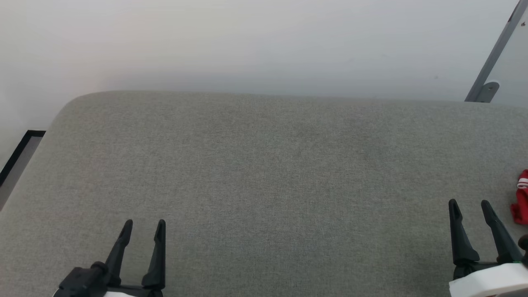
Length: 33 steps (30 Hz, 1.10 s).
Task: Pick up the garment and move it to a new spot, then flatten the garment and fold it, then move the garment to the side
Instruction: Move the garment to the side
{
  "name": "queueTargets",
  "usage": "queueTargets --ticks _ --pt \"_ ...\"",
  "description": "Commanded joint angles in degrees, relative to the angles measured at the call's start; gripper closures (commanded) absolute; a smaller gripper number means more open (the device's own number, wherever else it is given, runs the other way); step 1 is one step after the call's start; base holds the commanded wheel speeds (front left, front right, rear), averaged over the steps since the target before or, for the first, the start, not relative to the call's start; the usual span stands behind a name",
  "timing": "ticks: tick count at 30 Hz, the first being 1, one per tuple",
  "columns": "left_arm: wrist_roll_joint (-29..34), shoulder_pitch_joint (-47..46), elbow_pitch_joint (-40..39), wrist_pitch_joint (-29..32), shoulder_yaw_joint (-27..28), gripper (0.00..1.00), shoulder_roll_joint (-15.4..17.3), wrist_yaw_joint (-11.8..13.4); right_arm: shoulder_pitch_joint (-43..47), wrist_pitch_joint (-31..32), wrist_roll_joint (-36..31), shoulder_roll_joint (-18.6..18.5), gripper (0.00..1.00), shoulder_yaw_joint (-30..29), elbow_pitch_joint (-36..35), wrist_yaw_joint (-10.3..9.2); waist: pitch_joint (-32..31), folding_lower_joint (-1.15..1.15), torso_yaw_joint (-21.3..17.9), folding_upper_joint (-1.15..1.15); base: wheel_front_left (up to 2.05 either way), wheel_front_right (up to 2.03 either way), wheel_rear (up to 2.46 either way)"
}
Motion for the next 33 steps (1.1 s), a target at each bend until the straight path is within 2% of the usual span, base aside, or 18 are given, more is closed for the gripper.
queueTargets --ticks 1,9,33 --pt "0.90 0.79 -0.51 -0.11 -0.28 0.00 0.23 0.04 0.92 0.52 -0.60 0.59 0.00 -0.30 -1.22 -0.06 0.16 0.00 -0.17 0.00 0.00 0.00 0.00" --pt "0.86 2.40 -2.01 -0.11 -0.91 0.00 0.54 0.04 3.22 2.33 -1.01 1.63 0.00 -2.85 -4.93 -0.05 0.60 0.00 -0.35 0.00 0.00 0.00 0.00" --pt "0.72 1.20 -1.69 -0.11 -0.62 0.00 1.25 0.04 3.78 3.21 -1.11 3.13 0.00 -2.91 -5.35 -0.05 0.33 0.00 -0.42 0.00 0.00 0.00 0.00"
